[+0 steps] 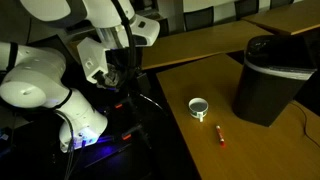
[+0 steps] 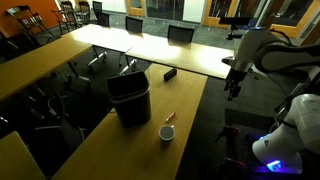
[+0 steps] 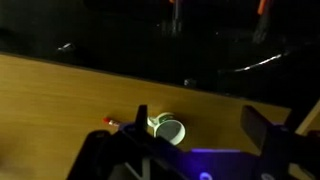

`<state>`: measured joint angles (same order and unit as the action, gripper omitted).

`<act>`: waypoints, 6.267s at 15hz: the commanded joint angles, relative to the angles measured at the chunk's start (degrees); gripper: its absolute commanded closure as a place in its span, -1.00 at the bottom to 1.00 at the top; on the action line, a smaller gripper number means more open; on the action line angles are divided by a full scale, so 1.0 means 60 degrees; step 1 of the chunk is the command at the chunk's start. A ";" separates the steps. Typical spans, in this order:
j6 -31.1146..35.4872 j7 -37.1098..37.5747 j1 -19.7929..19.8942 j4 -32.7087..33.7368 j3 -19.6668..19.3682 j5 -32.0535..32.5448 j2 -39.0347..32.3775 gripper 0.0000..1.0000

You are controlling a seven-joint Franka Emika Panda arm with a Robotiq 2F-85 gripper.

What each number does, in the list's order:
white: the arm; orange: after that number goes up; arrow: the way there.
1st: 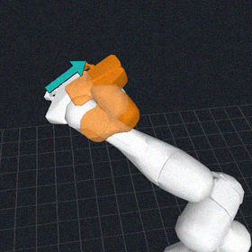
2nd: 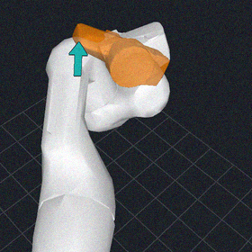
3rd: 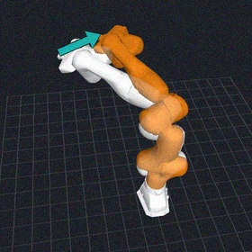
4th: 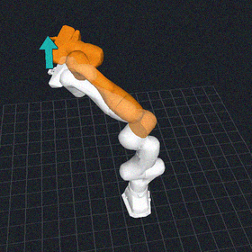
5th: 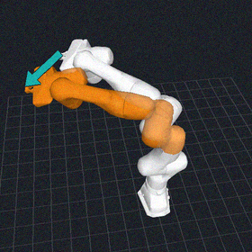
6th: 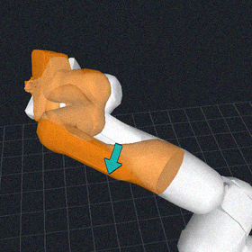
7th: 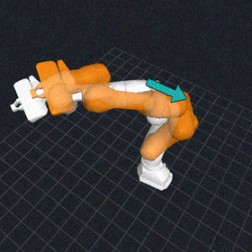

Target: Put the marker in the mug

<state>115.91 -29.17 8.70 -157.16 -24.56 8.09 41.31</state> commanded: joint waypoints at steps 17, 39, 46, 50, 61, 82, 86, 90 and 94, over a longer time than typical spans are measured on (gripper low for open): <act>0.5011 -0.3626 -0.1062 0.1499 0.0537 0.0336 -0.6138 -1.00; 0.6399 -0.3398 0.1047 0.5325 0.3060 0.0704 -1.1868 -1.00; 0.6647 -0.4515 0.2015 0.8394 0.4023 0.0973 -1.4912 -1.00; 0.6773 -0.5407 0.2104 0.9927 0.4165 0.1532 -1.6260 -1.00; 0.6112 -0.6743 0.2203 1.2036 0.4386 0.1408 -1.8303 -0.90; 0.3956 -0.8590 0.2742 1.3735 0.5297 0.0614 -1.9075 0.90; 0.3241 -1.0722 0.3724 1.3463 0.6527 -0.0550 -1.8536 0.90; 0.1464 -1.2773 0.4393 1.3468 0.7109 -0.1964 -1.7986 0.90; -0.0433 -1.4240 0.4466 1.3494 0.7120 -0.3209 -1.7635 0.90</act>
<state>118.37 -109.41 35.45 -74.62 18.08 -6.90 -66.44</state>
